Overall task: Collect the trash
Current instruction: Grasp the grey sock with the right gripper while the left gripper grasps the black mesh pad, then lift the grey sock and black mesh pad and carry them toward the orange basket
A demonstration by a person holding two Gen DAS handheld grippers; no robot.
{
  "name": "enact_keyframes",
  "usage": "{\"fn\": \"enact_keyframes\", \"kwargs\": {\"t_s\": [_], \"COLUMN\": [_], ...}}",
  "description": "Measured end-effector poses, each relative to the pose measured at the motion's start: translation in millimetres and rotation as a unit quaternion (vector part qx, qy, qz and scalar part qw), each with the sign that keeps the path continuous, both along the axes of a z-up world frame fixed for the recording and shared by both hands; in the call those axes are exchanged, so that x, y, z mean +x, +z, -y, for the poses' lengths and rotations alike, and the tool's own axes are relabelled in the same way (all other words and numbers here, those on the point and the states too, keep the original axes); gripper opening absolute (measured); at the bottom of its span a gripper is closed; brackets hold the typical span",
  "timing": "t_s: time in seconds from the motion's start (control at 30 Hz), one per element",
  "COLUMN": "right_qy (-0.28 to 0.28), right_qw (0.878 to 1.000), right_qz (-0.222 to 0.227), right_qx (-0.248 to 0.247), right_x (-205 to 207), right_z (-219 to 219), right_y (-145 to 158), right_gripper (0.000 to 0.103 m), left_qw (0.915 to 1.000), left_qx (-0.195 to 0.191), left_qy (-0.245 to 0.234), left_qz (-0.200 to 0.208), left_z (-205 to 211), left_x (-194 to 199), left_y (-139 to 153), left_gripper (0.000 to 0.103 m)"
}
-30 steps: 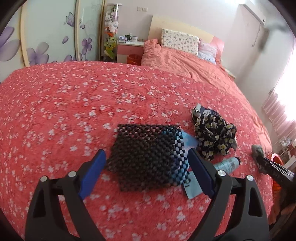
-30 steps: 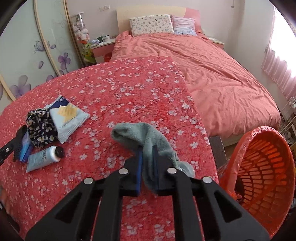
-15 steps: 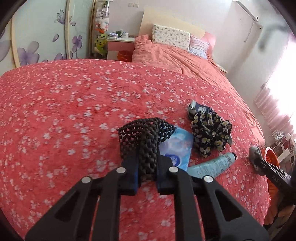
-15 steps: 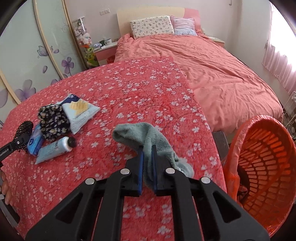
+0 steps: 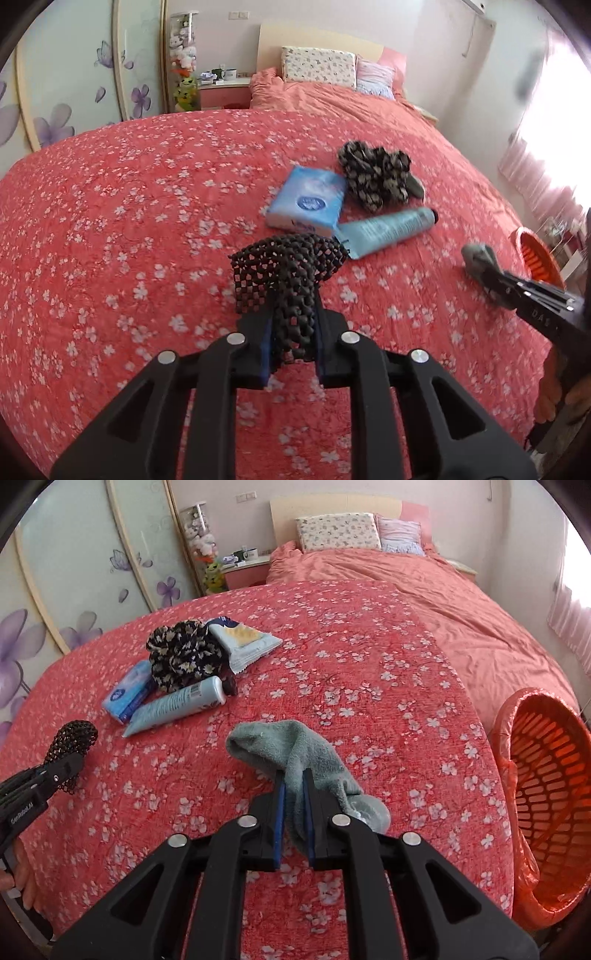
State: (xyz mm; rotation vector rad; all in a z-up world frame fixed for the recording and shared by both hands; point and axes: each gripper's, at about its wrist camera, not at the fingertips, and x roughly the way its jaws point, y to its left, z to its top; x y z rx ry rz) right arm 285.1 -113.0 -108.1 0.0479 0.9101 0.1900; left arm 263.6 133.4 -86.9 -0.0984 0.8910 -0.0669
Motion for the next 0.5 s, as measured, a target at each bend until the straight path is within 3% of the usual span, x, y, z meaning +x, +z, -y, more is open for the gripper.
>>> {"fn": "enact_keyframes", "kwargs": {"t_s": [0.1,0.33,0.5], "right_qy": [-0.004,0.001,0.003], "right_qw": [1.0,1.0,1.0], "right_qz": [0.0,0.016,0.018], "right_qx": [0.001,-0.016,0.001], "right_x": [2.6,-5.2,-10.0], "right_z": [-0.4,-3.5,-1.0], "right_y": [-0.1,-5.2,-6.3], "right_gripper": [0.013,0.017,0.018], "left_qw": [0.9999,0.9985,0.9986], "left_qx": [0.011,0.053,0.052], "left_qy": [0.005,0.011,0.014], "left_qz": [-0.004,0.002,0.001], "left_z": [7.0,17.4,17.0], "left_x": [0.5,1.9,3.8], "left_y": [-5.5,-9.9,-9.4], "left_gripper": [0.031,0.035,0.037]}}
